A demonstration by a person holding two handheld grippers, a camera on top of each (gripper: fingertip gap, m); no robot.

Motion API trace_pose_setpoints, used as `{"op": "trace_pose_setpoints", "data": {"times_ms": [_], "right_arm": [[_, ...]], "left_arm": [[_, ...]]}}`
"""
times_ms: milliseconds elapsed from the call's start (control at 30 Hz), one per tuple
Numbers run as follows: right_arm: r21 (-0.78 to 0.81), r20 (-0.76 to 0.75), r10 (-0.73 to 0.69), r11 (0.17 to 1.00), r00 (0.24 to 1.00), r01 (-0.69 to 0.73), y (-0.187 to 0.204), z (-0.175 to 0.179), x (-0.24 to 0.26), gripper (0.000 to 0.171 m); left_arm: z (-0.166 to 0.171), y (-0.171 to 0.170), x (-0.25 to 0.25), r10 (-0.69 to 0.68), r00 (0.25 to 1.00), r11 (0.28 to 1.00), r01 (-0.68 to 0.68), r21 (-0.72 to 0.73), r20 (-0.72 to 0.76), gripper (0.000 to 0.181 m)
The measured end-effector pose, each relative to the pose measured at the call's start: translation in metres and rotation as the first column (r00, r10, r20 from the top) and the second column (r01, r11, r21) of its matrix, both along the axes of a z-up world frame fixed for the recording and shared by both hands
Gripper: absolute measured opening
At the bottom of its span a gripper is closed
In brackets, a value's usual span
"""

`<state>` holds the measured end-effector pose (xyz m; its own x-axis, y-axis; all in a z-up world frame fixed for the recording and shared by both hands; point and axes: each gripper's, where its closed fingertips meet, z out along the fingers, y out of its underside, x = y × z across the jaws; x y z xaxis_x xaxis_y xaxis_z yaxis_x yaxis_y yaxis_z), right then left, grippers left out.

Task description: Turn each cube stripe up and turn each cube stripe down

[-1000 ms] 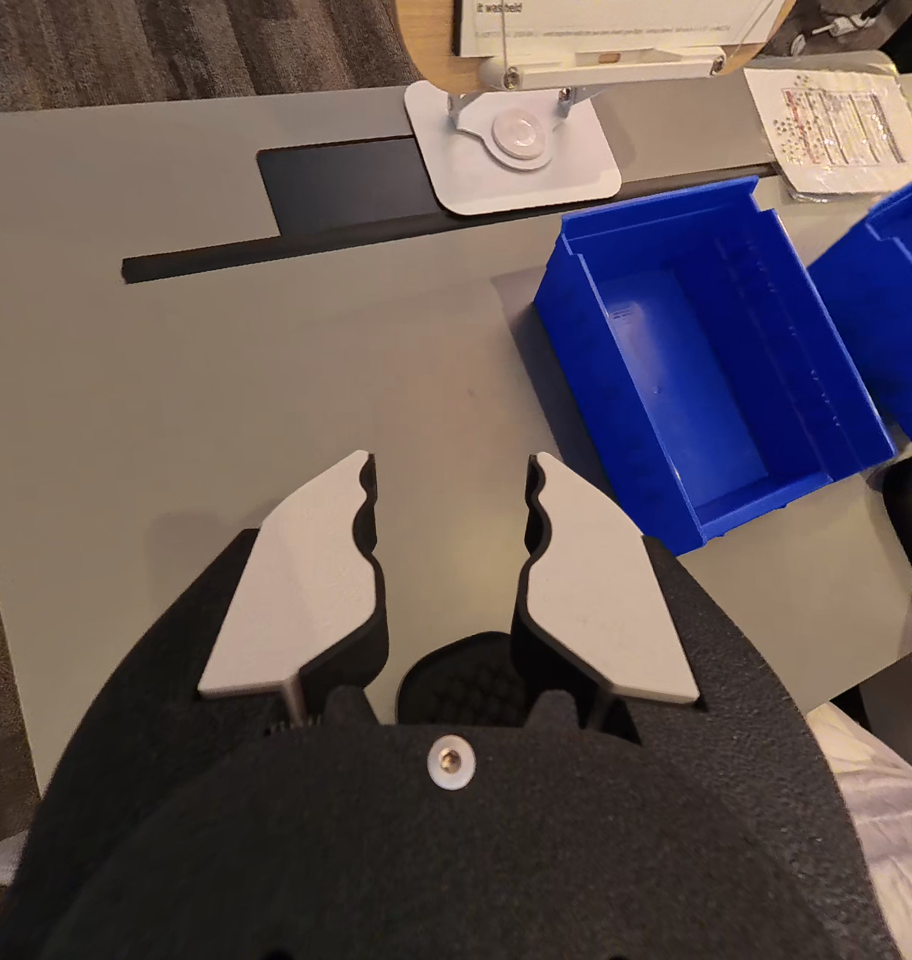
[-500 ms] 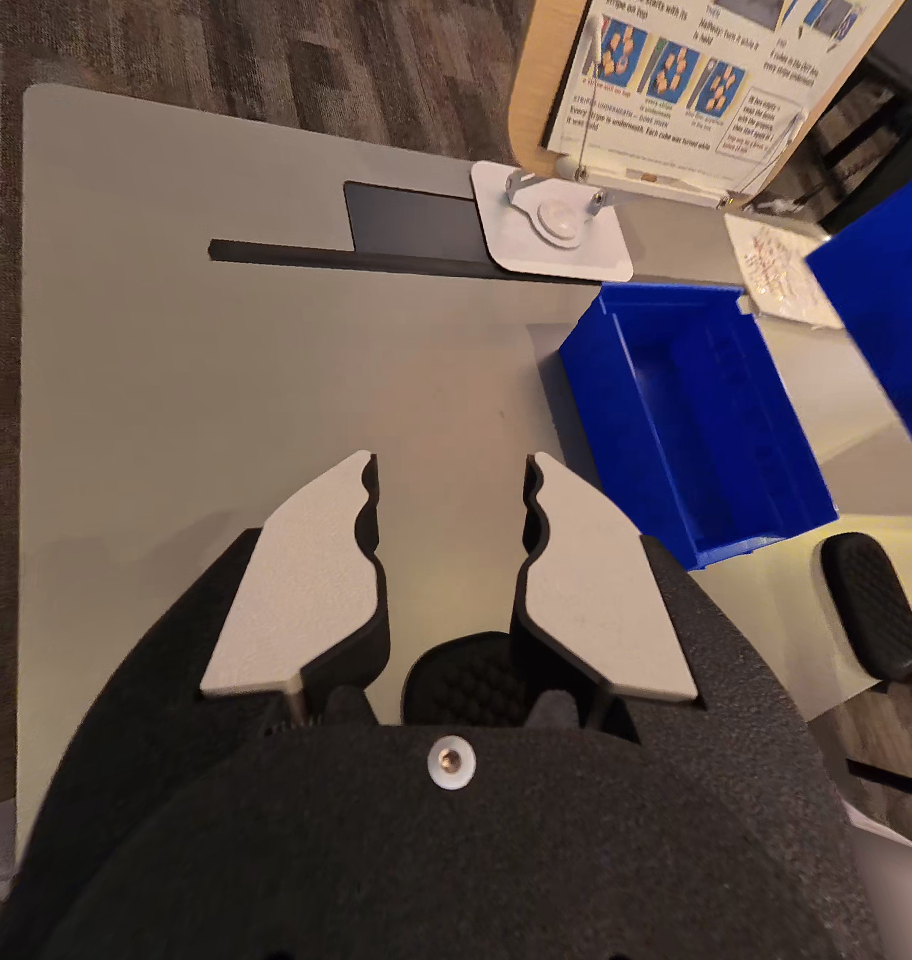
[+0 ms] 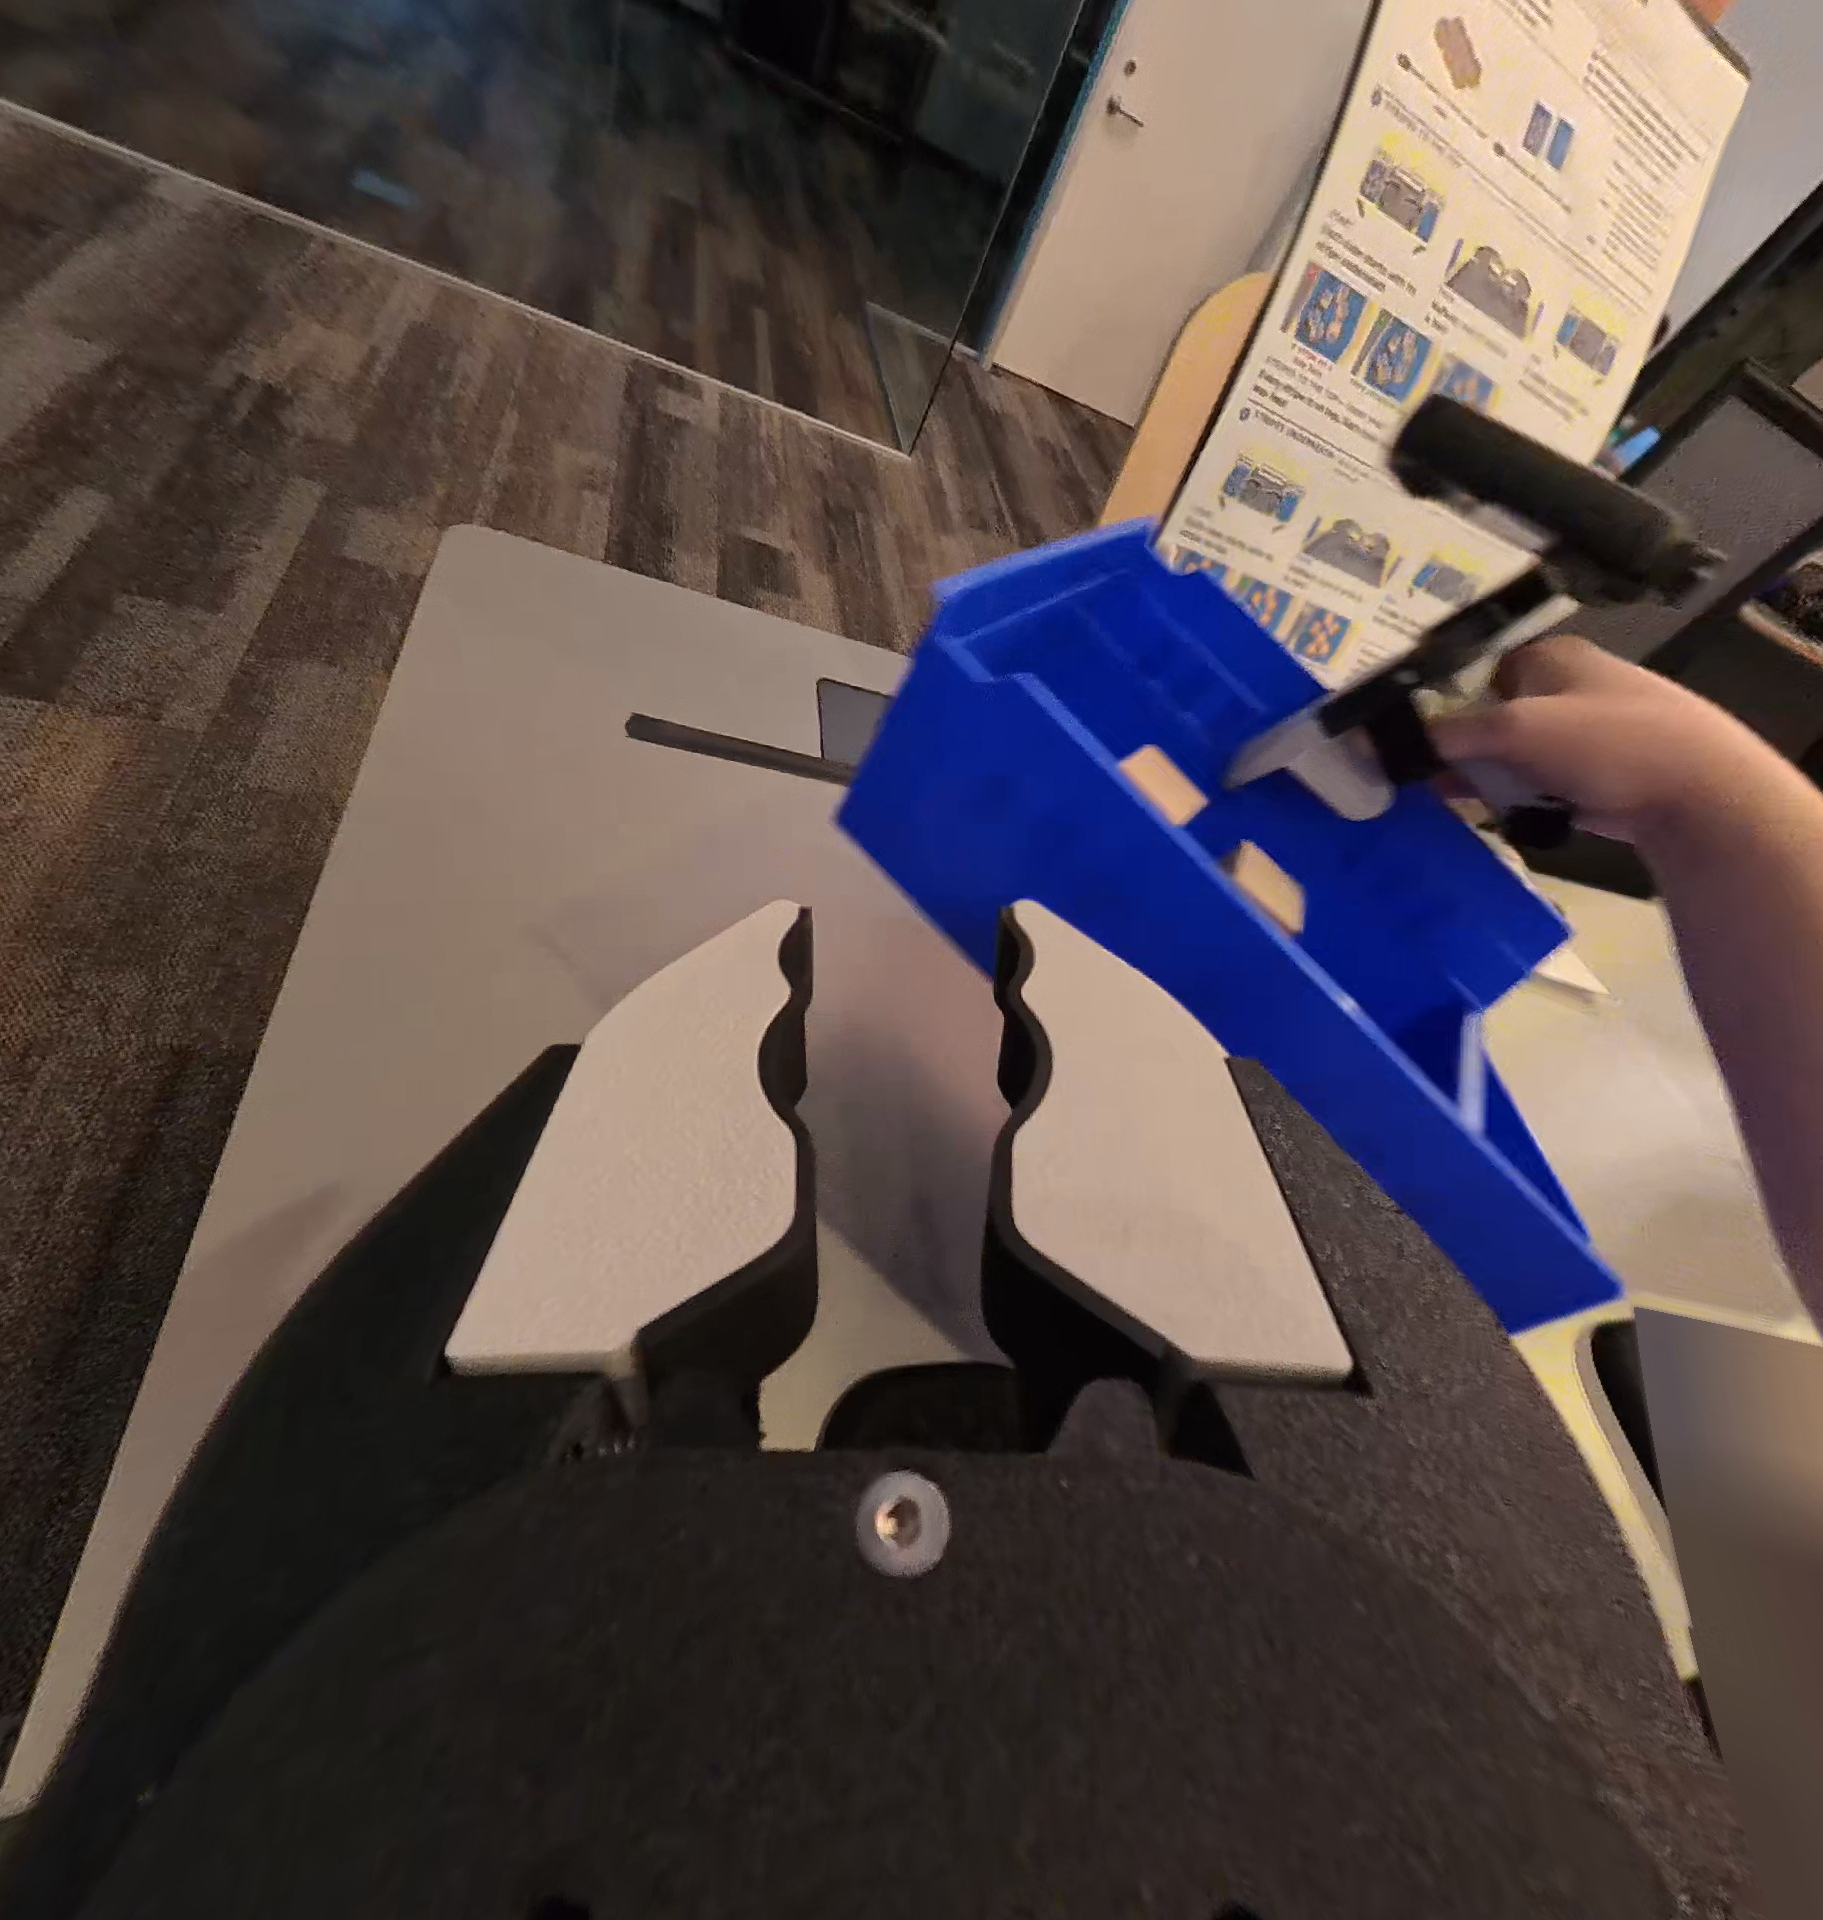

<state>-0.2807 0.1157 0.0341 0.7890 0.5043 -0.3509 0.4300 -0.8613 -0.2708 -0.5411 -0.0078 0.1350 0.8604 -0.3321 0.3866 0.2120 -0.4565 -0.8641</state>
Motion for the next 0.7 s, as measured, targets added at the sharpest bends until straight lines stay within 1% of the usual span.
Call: {"op": "trace_pose_setpoints", "data": {"times_ms": [100, 233, 400, 567, 700], "right_arm": [[-0.016, -0.013, 0.032, 0.999, 0.999, -0.032, 0.004, -0.022, -0.044, 0.006], [-0.032, -0.015, 0.005, 0.999, 1.000, -0.006, 0.011, -0.059, -0.078, 0.008], [-0.070, 0.028, -0.041, 0.997, 0.999, 0.043, 0.019, -0.102, -0.091, 0.007], [-0.078, -0.026, -0.120, 0.990, 0.992, 0.118, 0.030, -0.124, -0.099, 0.009], [-0.043, 0.025, -0.136, 0.990, 0.990, 0.137, 0.036, -0.138, -0.096, 0.010]], "left_arm": [[-0.006, -0.006, 0.007, -0.031, 0.999, 0.999, 0.030, -0.030, -0.037, 0.038], [-0.015, -0.005, 0.010, -0.040, 0.997, 0.996, 0.035, -0.077, -0.072, 0.042], [-0.038, 0.003, 0.007, -0.058, 0.995, 0.982, 0.043, -0.183, -0.079, 0.045], [-0.051, 0.014, 0.003, -0.062, 0.996, 0.968, 0.046, -0.246, -0.058, 0.045], [-0.057, 0.017, 0.006, -0.078, 0.996, 0.958, 0.061, -0.282, -0.053, 0.045]]}}
